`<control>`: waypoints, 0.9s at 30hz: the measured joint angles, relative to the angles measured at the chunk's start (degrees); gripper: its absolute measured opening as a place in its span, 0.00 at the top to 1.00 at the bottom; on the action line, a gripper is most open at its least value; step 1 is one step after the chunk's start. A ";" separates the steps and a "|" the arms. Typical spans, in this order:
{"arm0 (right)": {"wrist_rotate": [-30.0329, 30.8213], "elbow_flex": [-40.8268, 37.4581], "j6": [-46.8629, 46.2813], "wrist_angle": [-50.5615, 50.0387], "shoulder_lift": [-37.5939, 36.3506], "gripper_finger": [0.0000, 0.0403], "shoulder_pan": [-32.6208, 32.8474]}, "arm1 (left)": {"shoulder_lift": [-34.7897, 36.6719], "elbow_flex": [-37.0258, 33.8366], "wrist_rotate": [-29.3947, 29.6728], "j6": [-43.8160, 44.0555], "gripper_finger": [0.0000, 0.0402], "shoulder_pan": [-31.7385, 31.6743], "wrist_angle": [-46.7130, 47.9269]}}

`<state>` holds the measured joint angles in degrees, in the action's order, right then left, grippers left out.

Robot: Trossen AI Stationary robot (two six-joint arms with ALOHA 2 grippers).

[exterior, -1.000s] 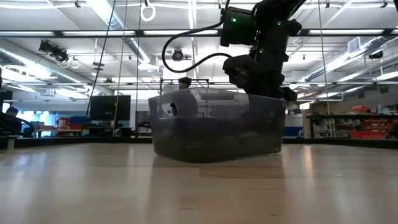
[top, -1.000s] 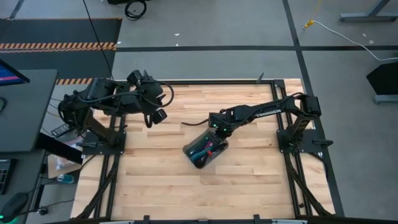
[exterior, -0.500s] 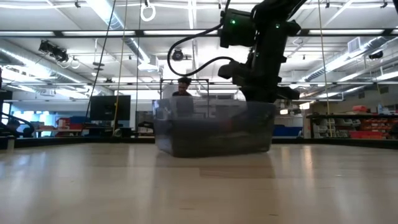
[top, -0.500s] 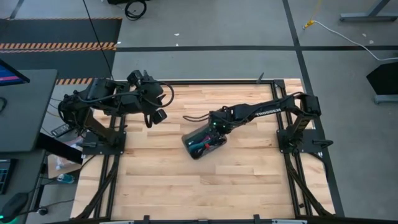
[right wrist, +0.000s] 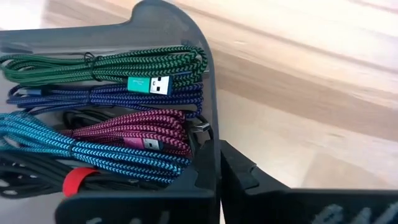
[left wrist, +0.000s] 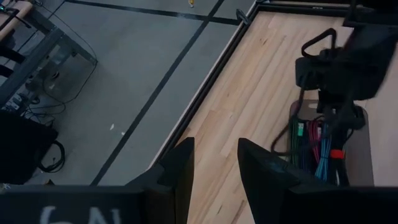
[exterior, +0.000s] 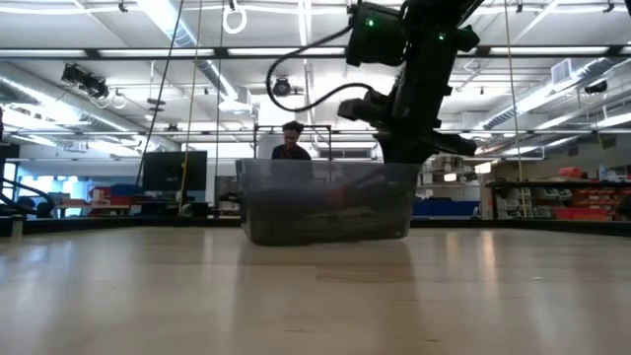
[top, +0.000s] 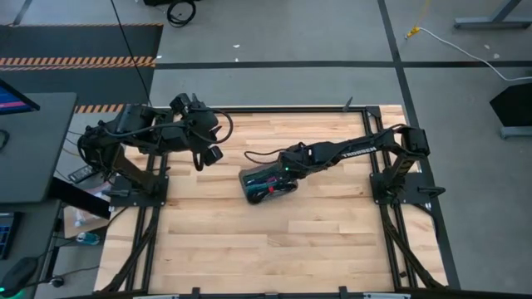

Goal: Pick and place USB-C Cables
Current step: Adjust the black bin

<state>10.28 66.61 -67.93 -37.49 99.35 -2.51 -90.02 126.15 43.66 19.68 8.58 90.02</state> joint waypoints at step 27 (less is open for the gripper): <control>-1.72 0.09 7.48 4.39 -4.62 0.63 -0.58 | 0.00 -0.02 -1.46 -1.22 0.68 0.02 -0.01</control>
<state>8.55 66.70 -60.45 -33.10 94.73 -3.09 -90.02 126.13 42.20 18.46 8.60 90.01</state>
